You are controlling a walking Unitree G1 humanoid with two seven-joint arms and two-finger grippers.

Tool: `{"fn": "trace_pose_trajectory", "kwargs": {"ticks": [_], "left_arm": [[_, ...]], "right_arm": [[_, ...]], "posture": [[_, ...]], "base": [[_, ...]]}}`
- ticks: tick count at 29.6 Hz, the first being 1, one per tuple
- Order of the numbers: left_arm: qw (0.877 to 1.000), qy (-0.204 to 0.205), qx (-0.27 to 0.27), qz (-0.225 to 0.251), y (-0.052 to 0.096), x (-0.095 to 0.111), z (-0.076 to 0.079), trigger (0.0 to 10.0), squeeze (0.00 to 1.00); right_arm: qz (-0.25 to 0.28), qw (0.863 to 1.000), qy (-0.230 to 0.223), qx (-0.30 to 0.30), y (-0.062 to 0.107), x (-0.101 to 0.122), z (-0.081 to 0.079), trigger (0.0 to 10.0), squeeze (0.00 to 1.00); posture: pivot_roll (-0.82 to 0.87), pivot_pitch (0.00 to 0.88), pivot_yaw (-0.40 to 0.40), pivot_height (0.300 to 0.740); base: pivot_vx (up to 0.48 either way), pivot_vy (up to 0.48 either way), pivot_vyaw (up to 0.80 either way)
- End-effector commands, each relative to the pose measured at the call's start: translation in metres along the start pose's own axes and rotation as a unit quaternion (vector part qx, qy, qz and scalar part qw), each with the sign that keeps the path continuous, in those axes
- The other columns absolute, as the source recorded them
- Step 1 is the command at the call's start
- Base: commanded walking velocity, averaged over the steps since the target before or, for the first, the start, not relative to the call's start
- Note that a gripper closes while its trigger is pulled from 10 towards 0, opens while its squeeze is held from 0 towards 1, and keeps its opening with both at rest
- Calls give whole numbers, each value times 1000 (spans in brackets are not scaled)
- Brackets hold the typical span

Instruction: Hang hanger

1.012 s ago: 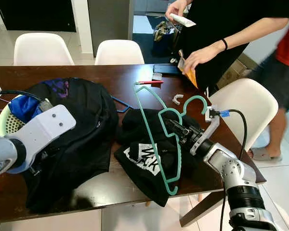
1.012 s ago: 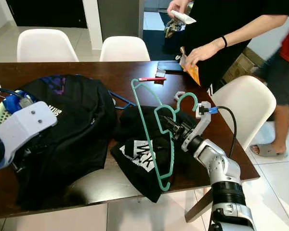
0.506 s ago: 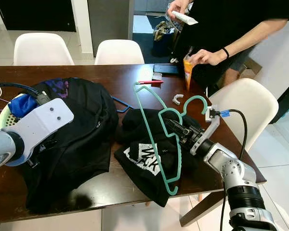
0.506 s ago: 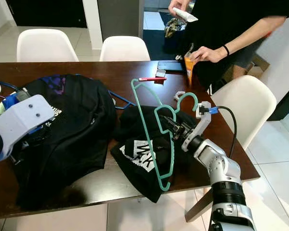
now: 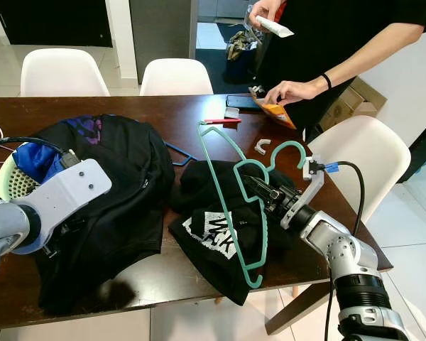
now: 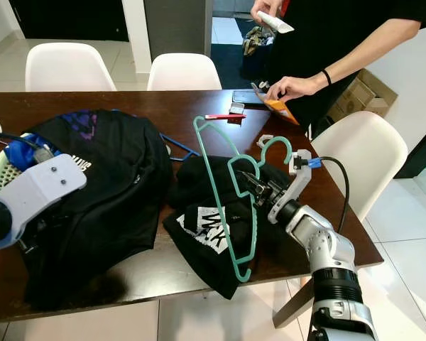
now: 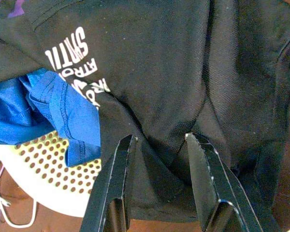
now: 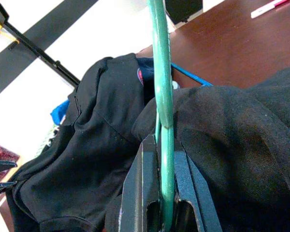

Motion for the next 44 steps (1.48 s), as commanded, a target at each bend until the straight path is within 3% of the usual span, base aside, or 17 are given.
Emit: {"fn": "trace_pose_trajectory", "kwargs": {"ticks": [1, 20, 21, 23, 24, 25, 26, 42, 43, 44], "left_arm": [[1000, -7, 1, 0, -4, 0, 0, 10000, 0], [1000, -2, -3, -10, -17, -11, 6, 10000, 0], [1000, -2, -2, -12, -19, -13, 6, 9373, 0], [1000, -3, -1, -14, -21, -15, 6, 9373, 0], [1000, 0, -1, -15, -23, -16, 7, 3333, 0], [1000, 0, -1, -15, -23, -16, 7, 3333, 0], [1000, 3, -3, -17, -24, -18, 8, 0, 0], [1000, 12, 0, -17, -26, -21, 8, 0, 0], [1000, 13, 3, -17, -25, -21, 6, 0, 0], [998, 28, 51, 14, -20, -8, -15, 0, 0]], "right_arm": [[-1, 1000, -3, -8, 2, -1, 3, 10000, 0], [-2, 1000, -3, -8, 4, -2, 3, 10000, 0], [-2, 1000, -2, -8, 4, -2, 3, 10000, 0], [-3, 1000, -2, -8, 4, -2, 3, 10000, 0], [-3, 1000, -1, -8, 4, -3, 3, 10000, 0], [-3, 1000, -1, -8, 4, -3, 3, 10000, 0], [-3, 1000, -1, -9, 4, -2, 3, 10000, 0], [-2, 1000, 0, -10, 4, -2, 2, 10000, 0], [-2, 1000, 0, -10, 4, -2, 2, 10000, 0], [-2, 1000, -1, -10, 4, -2, 2, 10000, 0]], "posture": [[106, 93, -68, 740], [102, 81, -64, 740], [102, 80, -63, 740], [102, 80, -63, 740], [99, 78, -62, 740], [99, 78, -62, 740], [94, 80, -62, 740], [96, 82, -65, 740], [98, 80, -66, 740], [99, 82, -66, 740]], "base": [[0, 0, 0], [0, 0, 0], [0, 0, 0], [0, 0, 0], [0, 0, 0], [0, 0, 0], [0, 0, 0], [0, 0, 0], [0, 0, 0], [0, 0, 0]]}}
Point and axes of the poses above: a point about 5 cm out from each wrist's last joint towards the gripper, its own y axis pointing back from the gripper into the wrist, its own x axis along the axis of the wrist's last joint, z = x × y, the point moved 5 cm from there along -y, pointing out of the wrist towards the gripper, and after that the axes turned 4 degrees about y, right-handed, at the moved point
